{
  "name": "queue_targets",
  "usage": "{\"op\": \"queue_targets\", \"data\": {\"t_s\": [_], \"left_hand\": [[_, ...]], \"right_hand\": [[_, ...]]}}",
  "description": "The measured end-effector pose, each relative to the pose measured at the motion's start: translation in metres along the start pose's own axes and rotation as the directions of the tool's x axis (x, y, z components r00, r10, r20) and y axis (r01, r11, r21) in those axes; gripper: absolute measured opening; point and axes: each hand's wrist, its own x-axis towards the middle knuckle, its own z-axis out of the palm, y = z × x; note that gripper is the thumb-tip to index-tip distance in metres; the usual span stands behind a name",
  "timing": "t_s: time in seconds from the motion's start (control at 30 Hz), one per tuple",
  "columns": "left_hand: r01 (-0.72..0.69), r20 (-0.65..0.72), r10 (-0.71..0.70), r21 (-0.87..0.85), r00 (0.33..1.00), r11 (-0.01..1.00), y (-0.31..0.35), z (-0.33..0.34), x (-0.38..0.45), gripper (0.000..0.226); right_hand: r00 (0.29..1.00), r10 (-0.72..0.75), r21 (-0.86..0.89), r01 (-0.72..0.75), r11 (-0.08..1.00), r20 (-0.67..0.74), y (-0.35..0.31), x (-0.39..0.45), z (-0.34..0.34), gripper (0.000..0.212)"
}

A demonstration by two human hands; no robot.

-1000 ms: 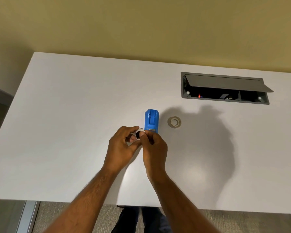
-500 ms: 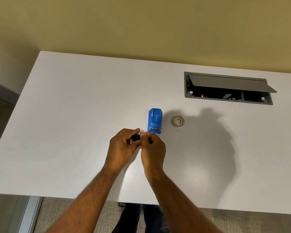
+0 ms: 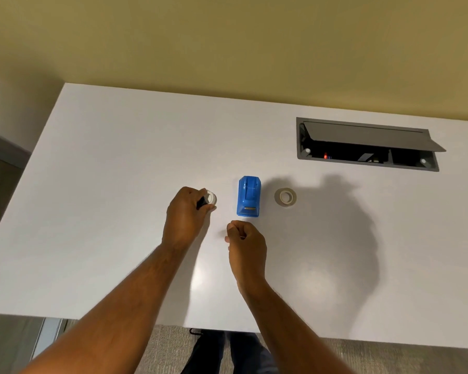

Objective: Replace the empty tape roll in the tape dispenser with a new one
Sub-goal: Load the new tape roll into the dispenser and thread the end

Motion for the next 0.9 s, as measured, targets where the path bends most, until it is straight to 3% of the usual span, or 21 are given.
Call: {"op": "queue_targets", "data": {"t_s": [0.1,0.37,0.47,0.57,0.67,0.77,0.9], "left_hand": [[-0.025,0.024,0.024,0.064,0.999,0.998,0.001,0.003,0.011,0.020],[-0.065,0.033,0.062,0.114,0.998,0.991,0.004,0.011,0.022,0.016],[-0.099,0.000,0.099,0.104,0.995,0.990,0.008,0.007,0.016,0.020],[-0.042,-0.080,0.042,0.002,0.996,0.999,0.013,0.002,0.001,0.026],[0.062,-0.110,-0.073,-0.103,0.991,0.993,0.020,0.002,-0.011,0.029],[0.158,-0.062,-0.182,-0.278,0.981,0.948,0.035,0.002,-0.019,0.024],[0.172,-0.006,-0.190,-0.393,0.982,0.903,0.045,0.003,-0.026,0.025]], "right_hand": [[1.000,0.019,-0.009,-0.019,1.000,0.001,0.005,0.000,-0.006,0.025],[0.998,0.026,-0.020,-0.027,0.999,-0.048,0.013,0.005,-0.022,0.021],[0.988,-0.016,-0.050,0.009,0.999,-0.153,0.011,0.013,-0.035,0.019],[0.953,-0.081,-0.112,0.050,0.992,-0.291,0.009,0.033,-0.051,0.011],[0.905,-0.207,-0.216,0.132,0.967,-0.372,0.012,0.064,-0.065,0.042],[0.924,-0.244,-0.354,0.132,0.926,-0.294,0.009,0.088,-0.076,0.066],[0.933,-0.326,-0.563,0.189,0.804,-0.153,0.008,0.107,-0.083,0.064]]}}
